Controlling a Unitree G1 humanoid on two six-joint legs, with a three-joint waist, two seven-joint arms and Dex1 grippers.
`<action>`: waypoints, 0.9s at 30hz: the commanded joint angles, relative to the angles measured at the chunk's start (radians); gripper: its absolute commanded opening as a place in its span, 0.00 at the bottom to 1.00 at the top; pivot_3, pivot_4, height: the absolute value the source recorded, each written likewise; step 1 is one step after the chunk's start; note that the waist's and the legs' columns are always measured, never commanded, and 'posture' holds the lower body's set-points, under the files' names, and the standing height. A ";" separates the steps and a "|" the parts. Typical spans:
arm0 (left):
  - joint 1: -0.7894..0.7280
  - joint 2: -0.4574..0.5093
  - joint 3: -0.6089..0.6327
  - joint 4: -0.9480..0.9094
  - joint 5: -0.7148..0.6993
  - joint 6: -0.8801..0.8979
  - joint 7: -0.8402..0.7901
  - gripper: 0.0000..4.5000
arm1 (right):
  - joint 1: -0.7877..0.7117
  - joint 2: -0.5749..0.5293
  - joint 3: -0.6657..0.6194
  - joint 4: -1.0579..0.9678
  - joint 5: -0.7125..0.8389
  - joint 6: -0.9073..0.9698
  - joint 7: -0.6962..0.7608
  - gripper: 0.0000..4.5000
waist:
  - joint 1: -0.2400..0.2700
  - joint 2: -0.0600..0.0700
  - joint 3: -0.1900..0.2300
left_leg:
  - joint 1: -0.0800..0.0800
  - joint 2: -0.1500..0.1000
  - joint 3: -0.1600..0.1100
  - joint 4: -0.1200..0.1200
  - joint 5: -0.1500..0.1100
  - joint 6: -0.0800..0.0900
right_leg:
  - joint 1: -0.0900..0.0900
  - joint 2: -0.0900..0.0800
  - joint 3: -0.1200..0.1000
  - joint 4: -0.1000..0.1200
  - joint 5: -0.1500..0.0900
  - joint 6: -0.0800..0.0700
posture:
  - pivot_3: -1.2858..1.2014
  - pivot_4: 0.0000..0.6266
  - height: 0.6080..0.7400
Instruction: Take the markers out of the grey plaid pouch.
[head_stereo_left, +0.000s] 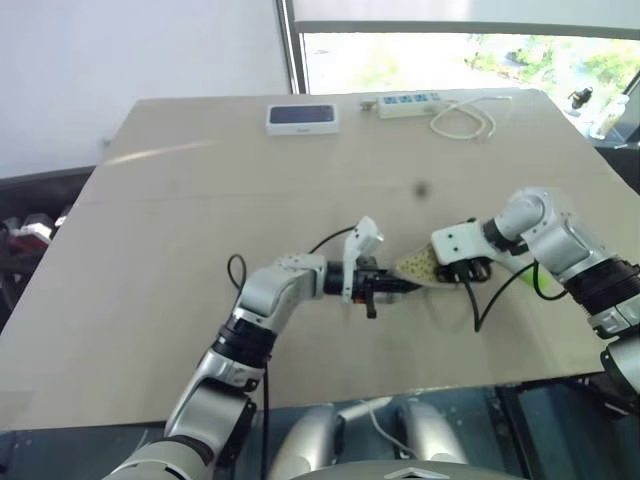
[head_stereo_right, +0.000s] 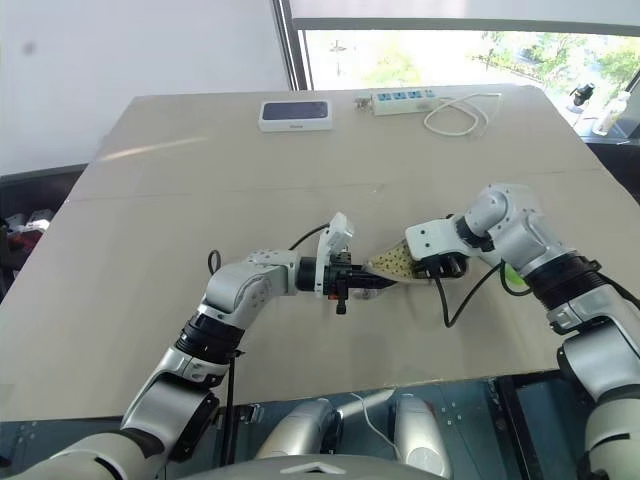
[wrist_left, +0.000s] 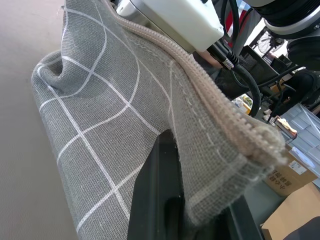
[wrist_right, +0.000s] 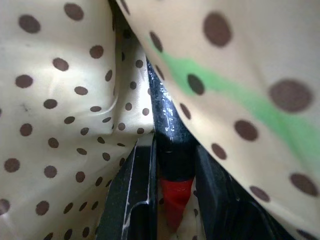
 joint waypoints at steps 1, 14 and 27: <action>0.000 -0.010 0.019 -0.038 -0.033 -0.006 -0.015 0.00 | 0.061 -0.049 -0.011 -0.010 -0.042 0.027 -0.011 0.14 | 0.002 0.000 0.000 | 0.000 0.000 0.000 0.000 0.000 0.000 | 0.000 0.000 0.000 0.000 0.000 0.000 | 0.52 0.24 1.00; -0.006 0.036 0.026 -0.015 0.024 -0.147 -0.026 0.00 | 0.232 -0.228 -0.240 -0.404 0.172 0.197 0.059 0.14 | 0.026 0.004 0.003 | -0.010 0.000 -0.002 -0.002 0.000 0.000 | -0.008 -0.001 -0.002 -0.004 0.000 0.000 | 0.52 0.24 1.00; 0.068 0.085 -0.062 -0.115 0.065 -0.208 -0.070 0.00 | 0.318 -0.213 -0.371 -0.534 0.347 0.368 -0.047 0.14 | 0.028 0.005 0.004 | -0.010 0.000 -0.002 -0.002 0.000 0.000 | -0.008 -0.001 -0.001 -0.005 0.000 0.000 | 0.52 0.24 1.00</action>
